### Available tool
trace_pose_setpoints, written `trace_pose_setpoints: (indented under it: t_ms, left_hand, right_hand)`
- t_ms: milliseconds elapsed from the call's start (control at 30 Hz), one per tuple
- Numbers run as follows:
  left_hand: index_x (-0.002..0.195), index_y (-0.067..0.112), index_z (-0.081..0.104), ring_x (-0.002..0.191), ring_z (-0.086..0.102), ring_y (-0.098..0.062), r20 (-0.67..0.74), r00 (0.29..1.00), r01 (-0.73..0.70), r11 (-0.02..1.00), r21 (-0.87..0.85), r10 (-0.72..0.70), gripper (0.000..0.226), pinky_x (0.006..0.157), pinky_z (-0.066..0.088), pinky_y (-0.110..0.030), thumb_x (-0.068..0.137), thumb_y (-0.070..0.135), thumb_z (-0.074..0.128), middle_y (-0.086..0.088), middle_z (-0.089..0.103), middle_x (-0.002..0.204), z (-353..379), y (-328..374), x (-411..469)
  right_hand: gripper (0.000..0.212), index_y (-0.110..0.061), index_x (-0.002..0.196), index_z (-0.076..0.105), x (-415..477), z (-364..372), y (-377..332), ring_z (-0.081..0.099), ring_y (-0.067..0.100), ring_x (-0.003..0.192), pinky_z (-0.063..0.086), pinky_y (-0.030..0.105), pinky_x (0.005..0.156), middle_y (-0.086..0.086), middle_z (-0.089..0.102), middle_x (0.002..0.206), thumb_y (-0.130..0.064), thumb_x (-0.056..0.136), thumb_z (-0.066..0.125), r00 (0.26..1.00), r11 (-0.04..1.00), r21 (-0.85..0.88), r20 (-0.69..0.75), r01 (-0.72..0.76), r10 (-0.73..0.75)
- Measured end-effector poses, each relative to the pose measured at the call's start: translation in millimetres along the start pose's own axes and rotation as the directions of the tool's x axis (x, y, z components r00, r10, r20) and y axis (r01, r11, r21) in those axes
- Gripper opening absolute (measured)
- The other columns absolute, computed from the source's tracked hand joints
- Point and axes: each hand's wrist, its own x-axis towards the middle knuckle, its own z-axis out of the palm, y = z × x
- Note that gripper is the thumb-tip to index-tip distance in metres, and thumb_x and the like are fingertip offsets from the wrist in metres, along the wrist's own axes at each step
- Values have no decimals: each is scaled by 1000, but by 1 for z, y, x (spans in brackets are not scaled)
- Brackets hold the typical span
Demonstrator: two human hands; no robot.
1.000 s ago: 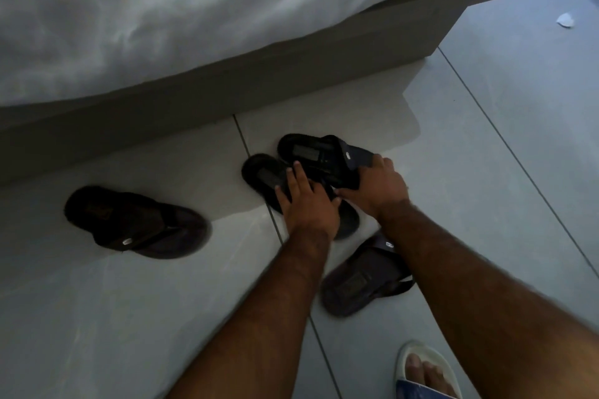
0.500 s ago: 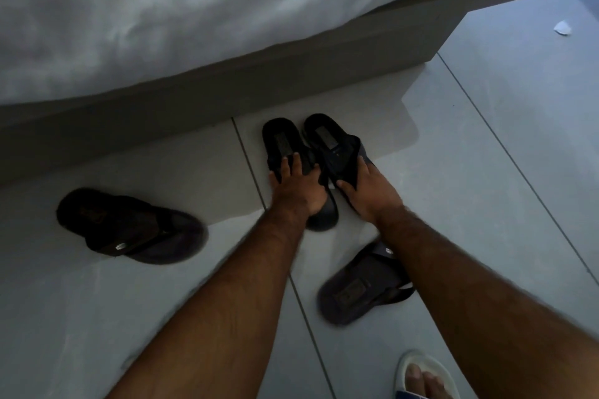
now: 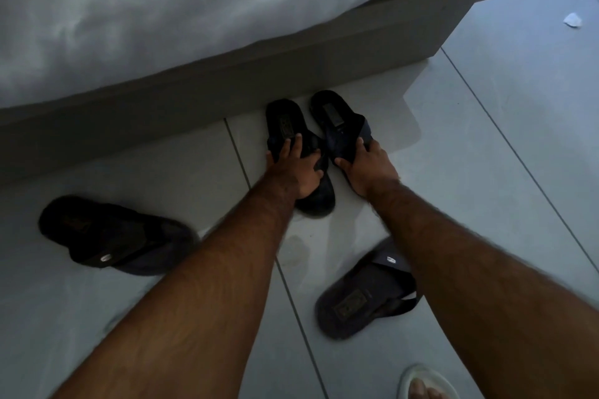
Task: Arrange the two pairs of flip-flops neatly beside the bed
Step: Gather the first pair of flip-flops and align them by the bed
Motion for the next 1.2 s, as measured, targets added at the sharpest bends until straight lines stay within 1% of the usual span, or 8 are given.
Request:
trace_pose_setpoints:
  t_ms: [267, 467, 633, 833, 967, 1033, 1100, 1200]
  left_hand:
    - [149, 37, 29, 154, -8, -24, -38, 999, -30, 998, -57, 27, 58, 118, 1, -68, 95, 46, 49, -2, -12, 168, -1, 0, 6]
    - [149, 35, 28, 155, -6, -20, -50, 998, -38, 999, -38, 36, 59, 118, 2, -66, 95, 45, 50, -1, -10, 168, 1, 4, -1]
    - [150, 35, 26, 154, -9, -20, -34, 998, -45, 999, -24, 44, 61, 118, -2, -66, 95, 46, 49, -1, -13, 168, 12, 6, -13]
    - [151, 32, 23, 154, -10, -21, -20, 998, -52, 999, -16, 52, 63, 117, -2, -68, 95, 46, 49, -2, -14, 168, 21, 10, -21]
    - [153, 31, 21, 154, -9, -23, 3, 999, -49, 999, 19, 49, 65, 115, -2, -71, 96, 46, 48, -4, -13, 168, 17, 13, -25]
    - [154, 31, 19, 154, -8, -23, 12, 999, -46, 999, 21, 46, 67, 115, -1, -72, 96, 49, 48, -4, -12, 168, 14, 13, -26]
    - [153, 31, 22, 154, -3, -24, -57, 998, -39, 998, -52, 36, 67, 116, 0, -70, 95, 54, 47, -3, -6, 168, 13, 9, -31]
    - [148, 24, 35, 153, 10, -27, -325, 946, -42, 982, -183, -20, 62, 120, 4, -63, 95, 55, 47, -7, 13, 167, 16, -13, -48]
  right_hand:
    - [82, -16, 159, 23, 11, -2, 5, 24, 35, 149, 33, 50, 119, 15, 23, 162, -61, 95, 49, 1000, 1000, -22, -14, 18, -18]
    - [82, -17, 161, 19, 0, -2, 13, 21, 36, 151, 30, 50, 121, 13, 17, 166, -58, 96, 49, 998, 998, -36, 47, 46, -44]
    - [81, -17, 160, 20, -13, 2, 21, 22, 36, 151, 30, 50, 121, 13, 18, 166, -57, 96, 49, 996, 999, -32, 74, 44, -42]
    - [80, -18, 160, 22, -26, 7, 29, 20, 35, 151, 29, 50, 122, 11, 18, 166, -57, 96, 49, 998, 999, -3, 55, 42, -41]
    - [79, -18, 159, 24, -30, 6, 31, 23, 36, 150, 27, 46, 123, 12, 21, 165, -58, 96, 49, 996, 999, 11, 67, 52, -53]
    - [79, -18, 158, 28, -31, 2, 30, 27, 36, 148, 28, 44, 122, 15, 26, 162, -59, 94, 51, 996, 995, 85, 72, 48, -54]
    - [79, -17, 156, 33, -39, -3, 34, 32, 37, 145, 30, 44, 121, 17, 35, 156, -59, 93, 54, 999, 981, 186, -14, 52, -50]
    - [75, -18, 152, 39, -69, -6, 61, 34, 33, 143, 29, 43, 119, 15, 42, 151, -61, 92, 53, 979, 958, 278, -204, 72, -14]
